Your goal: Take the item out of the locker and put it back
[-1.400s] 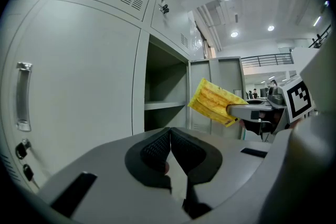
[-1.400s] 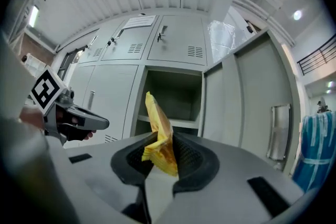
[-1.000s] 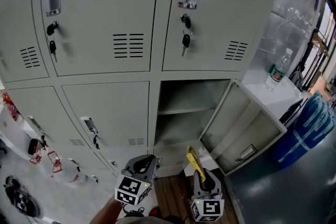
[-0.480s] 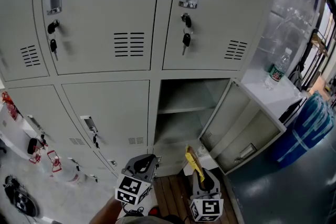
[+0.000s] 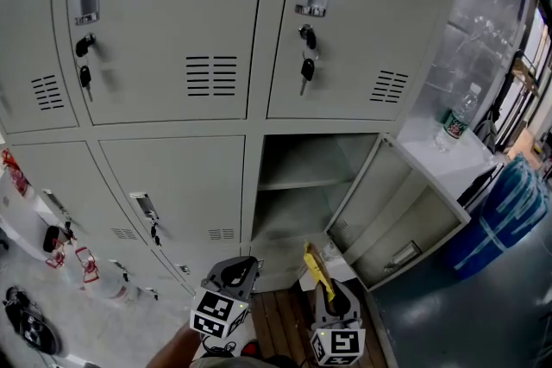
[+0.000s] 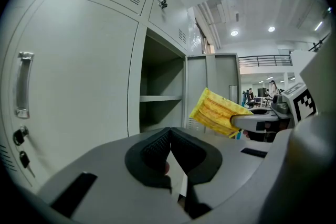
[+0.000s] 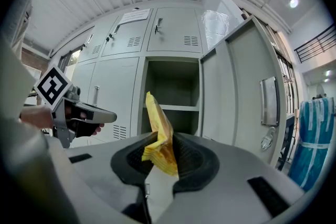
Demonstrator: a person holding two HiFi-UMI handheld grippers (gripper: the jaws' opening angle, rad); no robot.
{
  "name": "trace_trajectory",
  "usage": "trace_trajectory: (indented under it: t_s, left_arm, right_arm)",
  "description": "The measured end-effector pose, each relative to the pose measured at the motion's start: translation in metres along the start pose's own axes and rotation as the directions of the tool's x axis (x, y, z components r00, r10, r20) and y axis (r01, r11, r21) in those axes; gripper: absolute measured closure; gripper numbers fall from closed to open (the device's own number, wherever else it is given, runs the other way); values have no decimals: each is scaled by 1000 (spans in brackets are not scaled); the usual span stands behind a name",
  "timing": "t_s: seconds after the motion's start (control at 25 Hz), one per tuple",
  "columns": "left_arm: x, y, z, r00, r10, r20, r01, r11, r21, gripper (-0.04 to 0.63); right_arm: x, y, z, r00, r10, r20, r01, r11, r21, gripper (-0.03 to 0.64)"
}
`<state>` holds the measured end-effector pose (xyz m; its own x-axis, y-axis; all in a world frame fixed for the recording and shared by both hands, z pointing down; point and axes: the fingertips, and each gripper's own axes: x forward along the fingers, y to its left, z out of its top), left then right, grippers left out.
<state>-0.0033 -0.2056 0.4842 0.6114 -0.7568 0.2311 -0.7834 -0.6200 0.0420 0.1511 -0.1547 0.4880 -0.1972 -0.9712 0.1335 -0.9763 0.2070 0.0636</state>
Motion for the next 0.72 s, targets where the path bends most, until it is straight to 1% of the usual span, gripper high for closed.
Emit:
trace_trajectory:
  t_s: [0.2, 0.36, 0.52, 0.72]
  left_arm:
    - [1, 5, -5, 1000, 16, -10, -16, 1000, -7, 572]
    - [0, 13, -13, 999, 40, -23, -40, 999, -17, 572]
    - [-3, 24, -21, 997, 67, -42, -68, 997, -32, 572]
    - [-8, 39, -32, 992, 106, -63, -109, 993, -54, 572]
  right_arm:
    - [7, 2, -7, 1000, 19, -17, -19, 1000, -2, 535]
    - [22, 8, -11, 998, 48, -31, -49, 998, -31, 535]
    - [44, 14, -8, 997, 72, -33, -75, 992, -103, 535]
    - [80, 21, -2, 994, 93, -49, -102, 971, -218, 535]
